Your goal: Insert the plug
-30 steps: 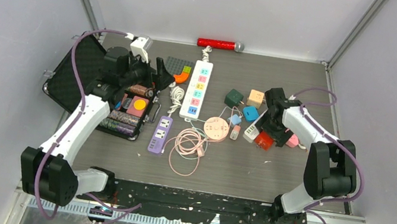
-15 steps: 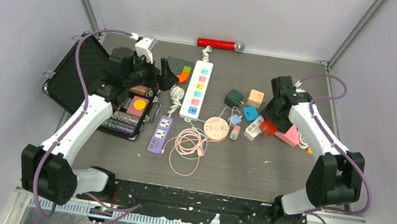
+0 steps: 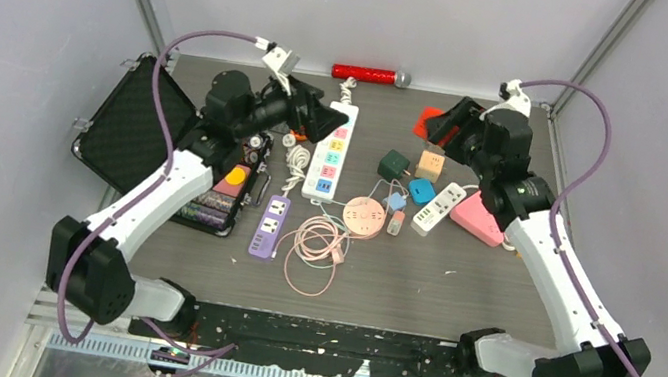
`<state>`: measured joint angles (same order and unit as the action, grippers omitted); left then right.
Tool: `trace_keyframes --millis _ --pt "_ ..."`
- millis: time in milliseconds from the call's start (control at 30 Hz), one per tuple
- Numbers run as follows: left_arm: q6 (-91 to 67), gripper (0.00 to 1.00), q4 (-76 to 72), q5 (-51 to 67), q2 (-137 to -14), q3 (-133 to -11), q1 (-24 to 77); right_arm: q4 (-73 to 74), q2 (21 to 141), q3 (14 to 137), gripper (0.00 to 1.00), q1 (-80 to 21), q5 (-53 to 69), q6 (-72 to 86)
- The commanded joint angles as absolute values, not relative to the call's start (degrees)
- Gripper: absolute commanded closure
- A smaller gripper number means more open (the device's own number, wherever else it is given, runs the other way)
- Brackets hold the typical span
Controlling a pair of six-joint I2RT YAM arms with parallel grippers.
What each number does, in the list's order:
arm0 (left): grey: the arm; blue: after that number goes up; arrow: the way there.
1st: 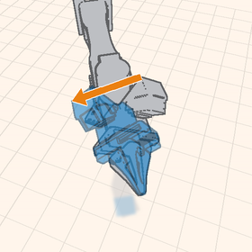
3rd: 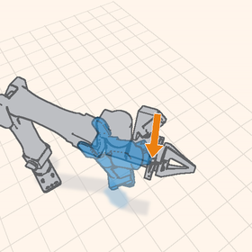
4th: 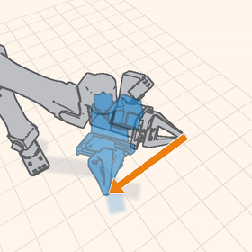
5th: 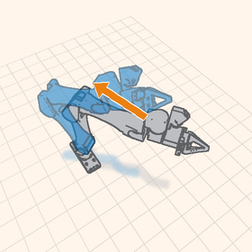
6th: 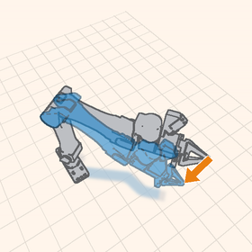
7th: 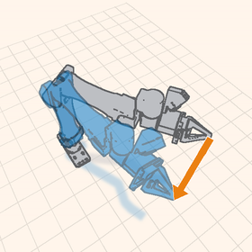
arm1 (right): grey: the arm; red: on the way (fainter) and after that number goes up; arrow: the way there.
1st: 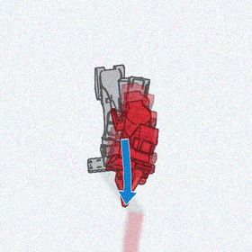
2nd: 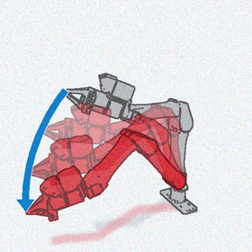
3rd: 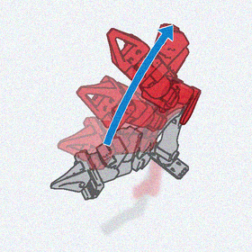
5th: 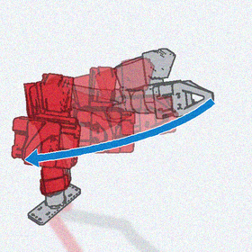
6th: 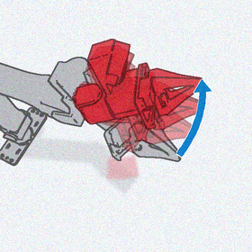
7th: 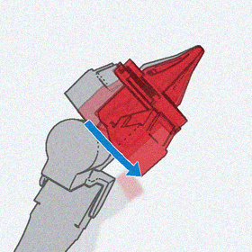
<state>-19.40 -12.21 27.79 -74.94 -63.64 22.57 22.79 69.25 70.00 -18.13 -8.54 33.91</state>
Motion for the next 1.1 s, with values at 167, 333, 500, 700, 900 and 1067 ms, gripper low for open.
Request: trace_keyframes --millis 167,333,500,700,900,1067 --pt "-26.6 0.1 -27.5 25.9 -79.7 -69.8 27.7 -5.9 71.6 73.3 0.64 -22.8 4.4 29.9" --pt "-18.4 0.07 -26.8 13.7 -82.6 -73.5 32.7 -3.8 74.9 78.7 0.59 -25.5 -4.1 33.6" --pt "-14.4 0.05 -27.1 6.4 -87.1 -77.5 36.1 -1.2 77.3 83.0 0.57 -27.5 -9.6 36.4" --pt "-12.5 0.04 -29.4 1.0 -88.4 -77.3 37.4 4.6 78.1 85.6 0.57 -28.2 -11.8 43.2" --pt "-12.9 0.05 -32.9 1.5 -89.2 -77.7 39.2 8.6 77.5 85.7 0.57 -29.4 -12.0 48.5" --pt "-13.5 0.05 -37.0 0.7 -88.3 -74.3 41.3 9.3 77.0 85.1 0.62 -30.3 -10.7 51.2"
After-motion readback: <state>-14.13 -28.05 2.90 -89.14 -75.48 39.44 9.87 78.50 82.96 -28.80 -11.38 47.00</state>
